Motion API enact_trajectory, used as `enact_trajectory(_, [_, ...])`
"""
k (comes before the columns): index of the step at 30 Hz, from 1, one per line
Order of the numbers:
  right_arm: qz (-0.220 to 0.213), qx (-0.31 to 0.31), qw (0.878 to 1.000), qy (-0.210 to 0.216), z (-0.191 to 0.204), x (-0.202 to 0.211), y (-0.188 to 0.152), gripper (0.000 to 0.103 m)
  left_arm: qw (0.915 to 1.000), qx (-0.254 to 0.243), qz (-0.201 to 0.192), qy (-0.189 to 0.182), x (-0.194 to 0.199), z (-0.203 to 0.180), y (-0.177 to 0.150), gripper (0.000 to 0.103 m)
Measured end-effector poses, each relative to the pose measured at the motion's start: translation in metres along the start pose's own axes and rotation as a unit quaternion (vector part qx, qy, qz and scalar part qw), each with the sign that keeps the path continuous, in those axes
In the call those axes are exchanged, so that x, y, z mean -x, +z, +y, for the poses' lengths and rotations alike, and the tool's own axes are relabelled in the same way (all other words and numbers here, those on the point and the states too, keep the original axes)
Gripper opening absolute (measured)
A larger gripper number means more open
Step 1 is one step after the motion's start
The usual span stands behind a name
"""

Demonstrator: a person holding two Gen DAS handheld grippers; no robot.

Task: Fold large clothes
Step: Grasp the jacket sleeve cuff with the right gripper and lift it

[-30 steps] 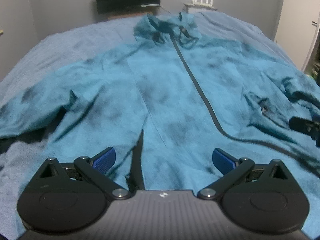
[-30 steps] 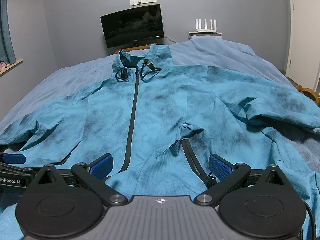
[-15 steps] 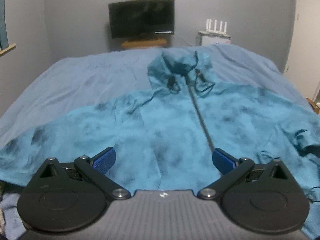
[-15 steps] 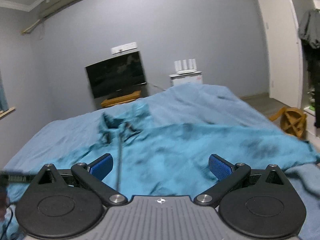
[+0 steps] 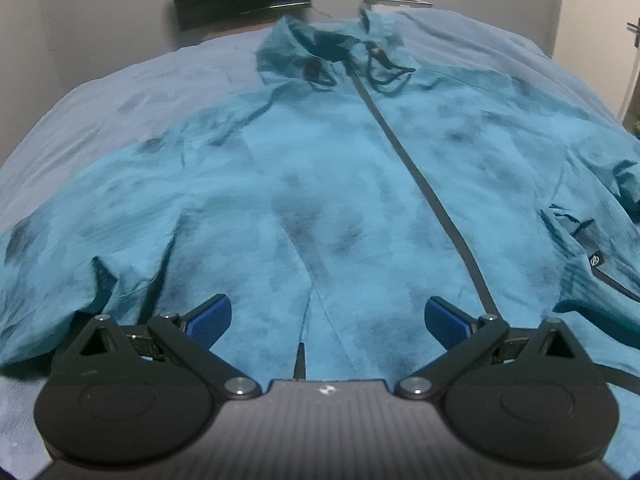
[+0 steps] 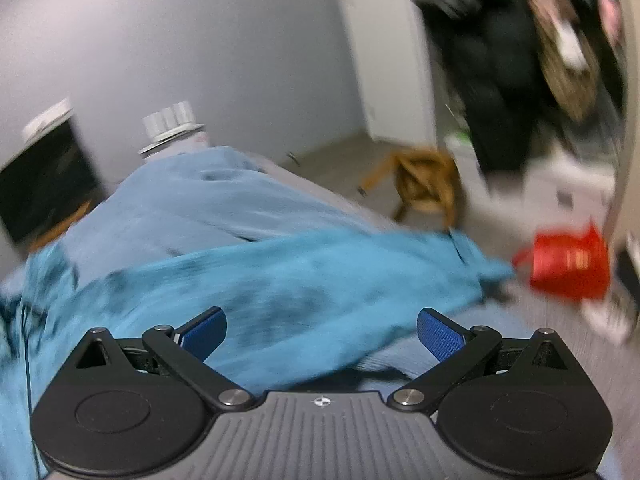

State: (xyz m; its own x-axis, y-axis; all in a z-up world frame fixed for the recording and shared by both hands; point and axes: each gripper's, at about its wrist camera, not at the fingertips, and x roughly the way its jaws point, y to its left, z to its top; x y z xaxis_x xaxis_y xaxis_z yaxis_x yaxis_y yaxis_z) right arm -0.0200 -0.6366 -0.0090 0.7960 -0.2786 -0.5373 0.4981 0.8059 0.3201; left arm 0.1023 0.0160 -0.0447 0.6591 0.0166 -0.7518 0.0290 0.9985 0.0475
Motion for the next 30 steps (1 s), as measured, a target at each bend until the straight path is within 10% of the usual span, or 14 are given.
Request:
enact_trajectory(12, [0.054,-0.149,0.987,-0.021,-0.060,-0.103,-0.005,0.054,0.9981,0.031,0.047,-0.025,-0.025,0.011,0.008,0.103])
enact_trajectory(24, [0.036,-0.131,0.988,-0.079,-0.046,-0.152,-0.009,0.061,0.9979,0.024,0.055,-0.027,-0.032,0.010,0.008,0.103])
enact_trajectory(30, [-0.017,-0.076,0.990,-0.121,-0.031,-0.152,0.003,0.014,0.9983,0.020,0.049,-0.025,-0.031,0.008,0.007,0.103])
